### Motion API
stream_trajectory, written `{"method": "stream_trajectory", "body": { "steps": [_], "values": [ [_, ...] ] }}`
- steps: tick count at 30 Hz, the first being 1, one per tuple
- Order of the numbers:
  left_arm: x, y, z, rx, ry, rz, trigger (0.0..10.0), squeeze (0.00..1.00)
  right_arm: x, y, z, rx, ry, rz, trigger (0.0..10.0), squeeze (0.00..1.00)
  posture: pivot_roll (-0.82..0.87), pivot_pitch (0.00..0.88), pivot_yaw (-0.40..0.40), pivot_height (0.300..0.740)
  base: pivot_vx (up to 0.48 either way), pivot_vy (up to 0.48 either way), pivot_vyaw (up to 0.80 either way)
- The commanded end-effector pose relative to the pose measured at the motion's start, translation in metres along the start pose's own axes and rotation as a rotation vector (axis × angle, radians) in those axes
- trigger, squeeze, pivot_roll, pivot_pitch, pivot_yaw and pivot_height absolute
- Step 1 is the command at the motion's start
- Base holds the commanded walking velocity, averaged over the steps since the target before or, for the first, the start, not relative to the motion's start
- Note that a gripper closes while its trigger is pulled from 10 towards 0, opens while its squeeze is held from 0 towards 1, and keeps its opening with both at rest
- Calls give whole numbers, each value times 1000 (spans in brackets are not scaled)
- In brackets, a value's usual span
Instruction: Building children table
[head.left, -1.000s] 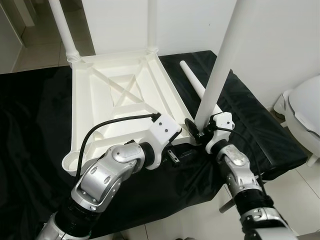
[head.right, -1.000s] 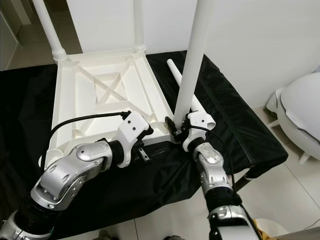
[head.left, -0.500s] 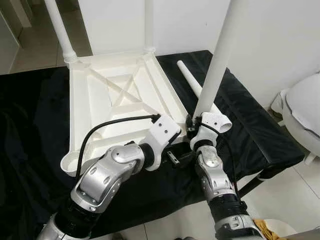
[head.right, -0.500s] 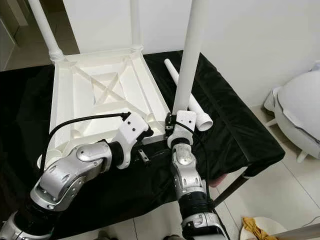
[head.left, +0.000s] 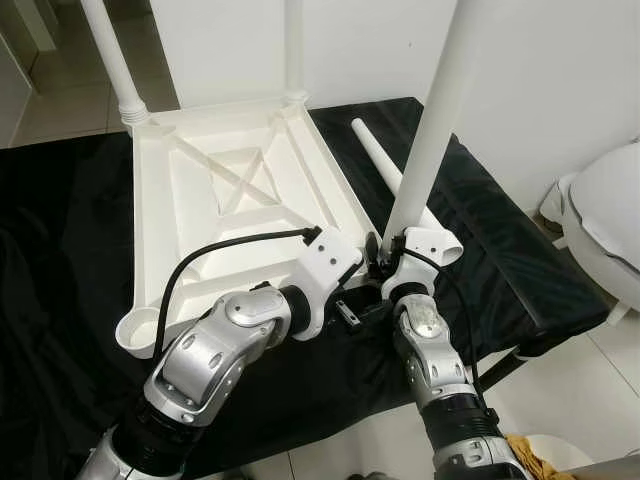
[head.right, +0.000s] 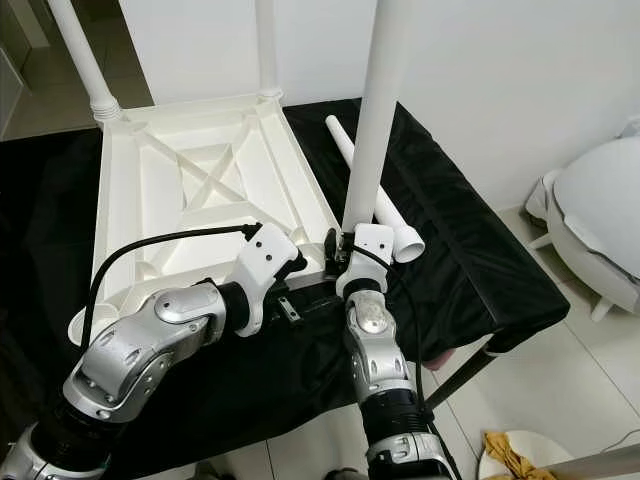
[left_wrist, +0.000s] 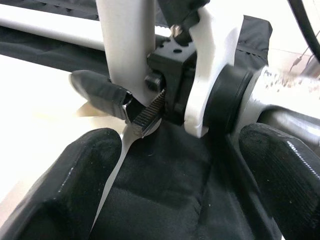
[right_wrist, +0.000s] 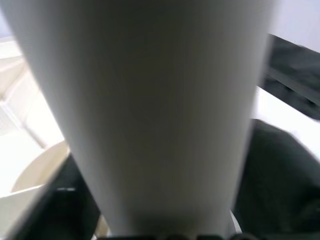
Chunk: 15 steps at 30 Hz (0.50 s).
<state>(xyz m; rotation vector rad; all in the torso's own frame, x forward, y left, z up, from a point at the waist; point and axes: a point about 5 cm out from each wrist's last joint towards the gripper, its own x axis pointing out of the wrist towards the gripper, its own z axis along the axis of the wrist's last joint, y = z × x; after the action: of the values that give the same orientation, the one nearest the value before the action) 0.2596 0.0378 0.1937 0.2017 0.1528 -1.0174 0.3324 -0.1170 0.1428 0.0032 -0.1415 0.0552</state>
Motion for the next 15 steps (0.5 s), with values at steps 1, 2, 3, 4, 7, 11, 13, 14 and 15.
{"method": "stream_trajectory", "body": {
  "steps": [1, 2, 3, 4, 7, 11, 13, 14, 15],
  "values": [
    [-1, -1, -1, -5, 5, -6, 10000, 0, -1, 1, 4, 21, -20, 55, 10000, 1000, -27, 96, 10, 740, 0, 0, 0],
    [-1, -1, -2, -6, 5, -7, 10000, 0, -1, 0, 5, 31, -24, 77, 10000, 1000, -27, 96, 10, 740, 0, 0, 0],
    [-1, -1, -2, -6, 6, -6, 10000, 0, -1, 0, 7, 28, -27, 120, 10000, 1000, -28, 98, 10, 740, 0, 0, 0],
    [-1, -1, -2, -6, 6, -6, 10000, 0, -1, 0, 7, 28, -27, 120, 10000, 1000, -28, 98, 10, 740, 0, 0, 0],
    [-1, -2, -2, -7, 6, -7, 10000, 0, 0, -5, 11, 5, -44, 206, 10000, 0, -29, 96, 10, 740, 0, 0, 0],
    [-1, -2, -2, -6, 6, -8, 10000, 0, 0, -12, 15, -8, -55, 359, 10000, 0, -29, 89, 10, 740, 0, 0, 0],
    [-1, -2, -2, -5, 7, -8, 10000, 0, 0, -13, 15, -17, -53, 391, 10000, 0, -29, 89, 10, 740, 0, 0, 0],
    [-1, -1, -2, -4, 7, -8, 10000, 0, -1, -16, 15, -29, -48, 445, 10000, 0, -28, 87, 10, 740, 0, 0, 0],
    [-1, -1, -2, -3, 6, -8, 10000, 0, -1, -19, 15, -49, -43, 481, 10000, 0, -27, 84, 9, 740, 0, 0, 0]
  ]
}}
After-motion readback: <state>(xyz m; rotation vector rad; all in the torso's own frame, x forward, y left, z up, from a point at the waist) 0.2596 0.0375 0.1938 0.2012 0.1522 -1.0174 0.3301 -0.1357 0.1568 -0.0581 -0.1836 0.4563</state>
